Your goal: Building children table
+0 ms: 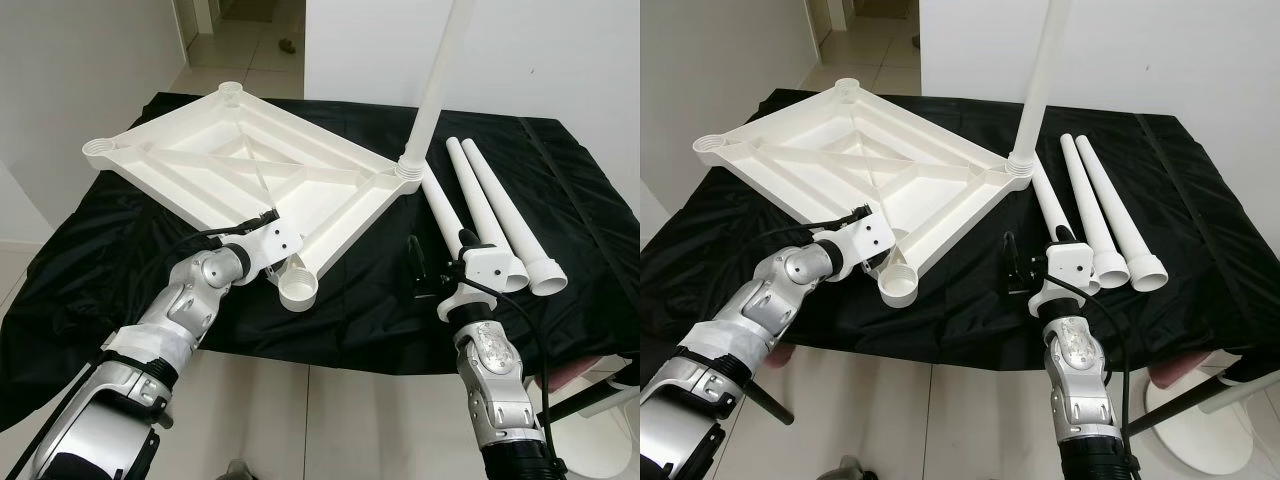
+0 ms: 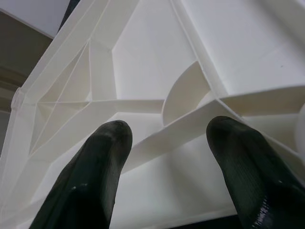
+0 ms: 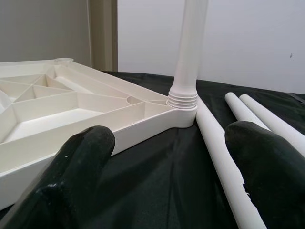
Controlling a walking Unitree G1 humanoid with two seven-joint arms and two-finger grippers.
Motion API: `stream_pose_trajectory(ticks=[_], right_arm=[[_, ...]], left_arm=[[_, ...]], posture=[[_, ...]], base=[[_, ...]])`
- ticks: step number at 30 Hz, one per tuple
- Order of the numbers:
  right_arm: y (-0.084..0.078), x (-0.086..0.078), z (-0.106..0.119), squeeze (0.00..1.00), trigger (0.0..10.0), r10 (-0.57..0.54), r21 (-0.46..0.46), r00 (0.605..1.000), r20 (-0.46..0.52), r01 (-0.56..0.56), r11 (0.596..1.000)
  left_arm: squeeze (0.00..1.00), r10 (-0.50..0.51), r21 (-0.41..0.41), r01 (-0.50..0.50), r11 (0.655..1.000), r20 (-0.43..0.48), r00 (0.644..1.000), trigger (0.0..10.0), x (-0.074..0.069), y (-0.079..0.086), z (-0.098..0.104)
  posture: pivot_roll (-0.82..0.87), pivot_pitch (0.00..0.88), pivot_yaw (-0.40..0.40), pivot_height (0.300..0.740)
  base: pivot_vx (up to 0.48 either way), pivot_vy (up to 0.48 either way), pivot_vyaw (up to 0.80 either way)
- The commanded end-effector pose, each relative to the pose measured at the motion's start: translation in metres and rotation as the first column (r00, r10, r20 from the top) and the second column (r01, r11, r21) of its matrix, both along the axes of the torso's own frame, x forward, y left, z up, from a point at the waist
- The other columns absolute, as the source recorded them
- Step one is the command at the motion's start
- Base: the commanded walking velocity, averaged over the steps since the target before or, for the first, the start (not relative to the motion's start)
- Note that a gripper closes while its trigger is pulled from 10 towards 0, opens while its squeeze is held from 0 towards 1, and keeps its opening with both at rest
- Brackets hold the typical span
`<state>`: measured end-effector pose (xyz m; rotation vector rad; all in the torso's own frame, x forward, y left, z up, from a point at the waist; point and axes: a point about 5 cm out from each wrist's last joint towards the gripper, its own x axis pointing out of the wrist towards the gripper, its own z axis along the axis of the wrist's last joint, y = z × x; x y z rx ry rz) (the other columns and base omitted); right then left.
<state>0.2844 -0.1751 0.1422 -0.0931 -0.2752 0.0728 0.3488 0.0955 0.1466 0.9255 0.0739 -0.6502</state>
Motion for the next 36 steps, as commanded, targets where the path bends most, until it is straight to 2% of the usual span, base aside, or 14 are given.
stream_pose_trajectory(ticks=[1,3,5,6,22,25,28,29,33,36], right_arm=[[-0.001,-0.002,-0.001,0.0,10.0,0.0,-0.009,1.0,-0.009,-0.001,1.0],[0.0,-0.002,-0.002,0.0,10.0,-0.001,-0.008,1.0,-0.012,0.001,1.0],[0.0,-0.002,-0.002,0.0,10.0,-0.002,-0.008,1.0,-0.013,0.002,1.0],[0.0,-0.002,-0.003,0.0,10.0,-0.004,-0.008,1.0,-0.017,0.004,1.0],[0.001,-0.004,-0.005,0.0,10.0,-0.012,-0.002,1.0,-0.025,0.012,1.0],[0.0,-0.003,-0.005,0.0,10.0,-0.014,-0.001,1.0,-0.026,0.014,1.0],[0.0,-0.004,-0.004,0.0,10.0,-0.014,-0.001,1.0,-0.025,0.014,1.0],[0.0,-0.004,-0.004,0.0,10.0,-0.015,-0.001,1.0,-0.024,0.015,1.0],[-0.003,-0.006,-0.004,0.0,10.0,-0.031,0.0,0.999,-0.02,0.031,1.0],[-0.017,-0.013,-0.003,0.0,10.0,-0.161,0.022,0.987,-0.001,0.161,0.987]], left_arm=[[0.0,-0.074,0.006,0.075,0.997,-0.105,0.992,10.0,-0.011,-0.012,-0.016],[0.0,-0.106,-0.016,0.105,0.994,-0.113,0.988,10.0,-0.013,-0.021,-0.015],[0.0,-0.108,-0.016,0.107,0.994,-0.107,0.988,10.0,-0.013,-0.023,-0.016],[0.0,-0.123,-0.032,0.12,0.992,-0.103,0.987,10.0,-0.014,-0.03,-0.015],[0.0,-0.179,-0.083,0.171,0.982,-0.099,0.979,10.0,-0.019,-0.061,-0.008],[0.0,-0.183,-0.074,0.176,0.982,-0.096,0.978,10.0,-0.017,-0.06,-0.007],[0.0,-0.182,-0.042,0.179,0.983,-0.091,0.979,10.0,-0.01,-0.051,-0.006],[0.0,-0.183,-0.022,0.182,0.983,-0.091,0.979,10.0,-0.006,-0.044,-0.005],[0.0,-0.186,0.003,0.188,0.982,-0.09,0.978,10.0,-0.002,-0.033,-0.003],[0.0,-0.22,0.018,0.223,0.975,-0.126,0.967,10.0,0.0,-0.015,-0.001]], posture=[[0.07,0.028,-0.002,0.74],[0.07,0.032,-0.001,0.74],[0.07,0.032,-0.001,0.74],[0.07,0.037,0.002,0.74],[0.08,0.055,0.012,0.74],[0.08,0.055,0.013,0.74],[0.08,0.057,0.017,0.74],[0.08,0.056,0.019,0.74],[0.07,0.056,0.025,0.74],[0.07,0.058,0.036,0.74]], base=[[0.0,0.0,0.0],[0.0,0.0,0.0],[0.0,0.0,0.0],[0.0,0.0,0.0],[0.0,0.0,0.0],[0.0,0.0,0.0],[0.0,0.0,0.0],[0.0,0.0,0.0],[0.0,0.0,0.0],[0.0,0.0,0.0]])
